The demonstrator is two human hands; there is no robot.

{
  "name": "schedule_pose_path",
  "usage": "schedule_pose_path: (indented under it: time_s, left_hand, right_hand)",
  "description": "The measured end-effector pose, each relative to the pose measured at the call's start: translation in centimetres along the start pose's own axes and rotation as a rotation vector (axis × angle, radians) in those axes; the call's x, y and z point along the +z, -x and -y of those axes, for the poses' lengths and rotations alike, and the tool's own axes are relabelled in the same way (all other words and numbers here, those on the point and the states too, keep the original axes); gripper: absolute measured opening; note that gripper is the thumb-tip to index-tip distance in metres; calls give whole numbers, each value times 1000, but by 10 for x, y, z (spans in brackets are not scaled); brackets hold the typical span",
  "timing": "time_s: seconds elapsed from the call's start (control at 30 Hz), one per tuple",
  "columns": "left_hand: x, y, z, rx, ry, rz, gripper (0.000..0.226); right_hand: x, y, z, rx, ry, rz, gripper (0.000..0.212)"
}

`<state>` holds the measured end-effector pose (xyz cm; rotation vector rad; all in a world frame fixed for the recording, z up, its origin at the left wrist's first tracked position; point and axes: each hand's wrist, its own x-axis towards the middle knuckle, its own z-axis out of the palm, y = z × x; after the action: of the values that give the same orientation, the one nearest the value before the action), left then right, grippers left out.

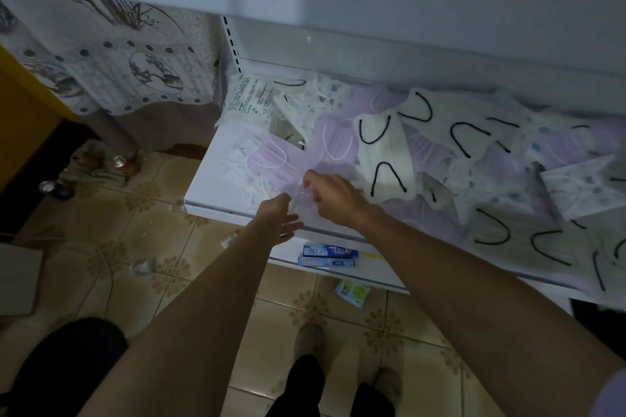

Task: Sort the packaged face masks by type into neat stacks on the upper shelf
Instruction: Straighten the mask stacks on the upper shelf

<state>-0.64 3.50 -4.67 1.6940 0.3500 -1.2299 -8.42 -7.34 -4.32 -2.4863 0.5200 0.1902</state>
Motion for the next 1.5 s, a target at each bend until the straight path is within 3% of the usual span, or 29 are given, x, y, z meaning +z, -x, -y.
schedule_pose_path:
  time_s: [0.07,0.2,0.27,0.47,0.63,0.73,0.8,0.9,0.97,1.07,1.17,1.27,1.4,1.43,1.5]
  left_hand:
    - [0,-5,0,82,16,-68,23]
    - [-7,-15,-2,200,62,-177,26]
    - [-8,-13,-5,215,116,-164,34]
    - [-7,-18,-17,125,214,-114,47]
    - [-5,-25,-26,111,184,-115,50]
    - [-6,-29,-24,131,134,-152,27]
    - [-6,-28,-23,164,112,-183,10]
    - [-7,-27,-23,186,136,-178,28]
    - [-7,-26,-24,165,178,-153,34]
    - [-5,-26,-25,169,206,-163,33]
    - [-3,-30,-23,191,145,-206,34]
    - [-5,-30,-22,131,220,-156,49]
    - [-13,-32,-20,52,361,-8,79]
    - [-14,-33,-18,52,304,-31,77]
    - [-15,-32,-16,119,158,-133,47]
  right_hand:
    - [2,1,1,0,-23,34,44]
    - [5,0,-3,-126,181,29,33]
    - [3,0,-7,-111,161,-12,31]
    - [-4,-1,-25,99,-57,-206,43]
    - [-18,-5,-44,323,259,-173,39]
    - [-29,-5,-50,455,380,-257,29]
    - [-32,-8,-56,405,378,-286,26]
    - [-33,-14,-63,247,350,-141,31]
    - [-32,-17,-63,281,332,-69,37]
    - [-29,-19,-57,303,312,-186,30]
    - [-21,-23,-45,245,40,-333,22]
    - [-18,-25,-23,165,-215,-232,39]
    - [-12,-23,-4,-40,-48,96,35]
    - [-8,-22,-2,-43,-29,159,34]
    - [-3,-21,3,30,-122,157,33]
